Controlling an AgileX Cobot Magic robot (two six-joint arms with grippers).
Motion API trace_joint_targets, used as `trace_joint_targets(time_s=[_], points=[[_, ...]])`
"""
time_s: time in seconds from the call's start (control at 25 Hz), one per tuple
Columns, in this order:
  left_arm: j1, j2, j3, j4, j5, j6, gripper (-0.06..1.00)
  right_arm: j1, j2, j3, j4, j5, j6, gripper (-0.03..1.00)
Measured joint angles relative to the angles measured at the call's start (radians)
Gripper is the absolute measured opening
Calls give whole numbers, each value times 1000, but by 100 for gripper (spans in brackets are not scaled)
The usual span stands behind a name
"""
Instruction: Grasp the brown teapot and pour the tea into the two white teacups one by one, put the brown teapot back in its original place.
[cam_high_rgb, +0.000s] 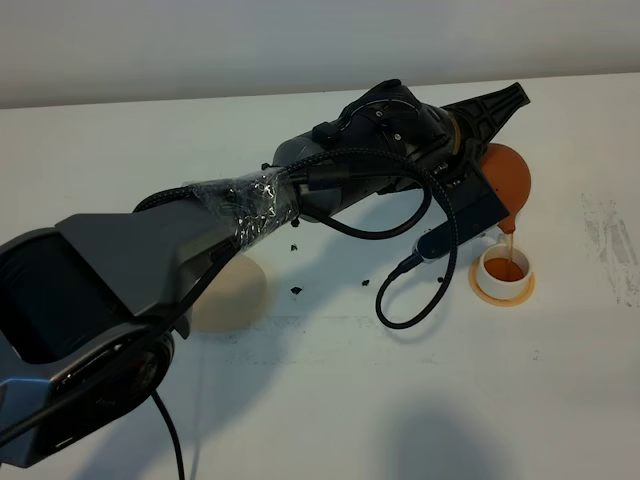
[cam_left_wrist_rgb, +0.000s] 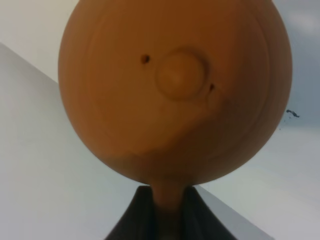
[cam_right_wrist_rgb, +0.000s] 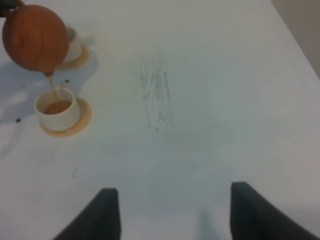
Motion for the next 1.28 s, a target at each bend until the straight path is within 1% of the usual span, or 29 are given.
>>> trace_joint_targets(time_s=[0.4,0.8,1.28], points=[[0,0,0,14,-9,-2,9,0,0,0,0,0,0,47],[0,-1,0,15,-35,-2,9,0,0,0,0,0,0,47],[0,-1,0,15,-40,-1,9,0,0,0,0,0,0,47]])
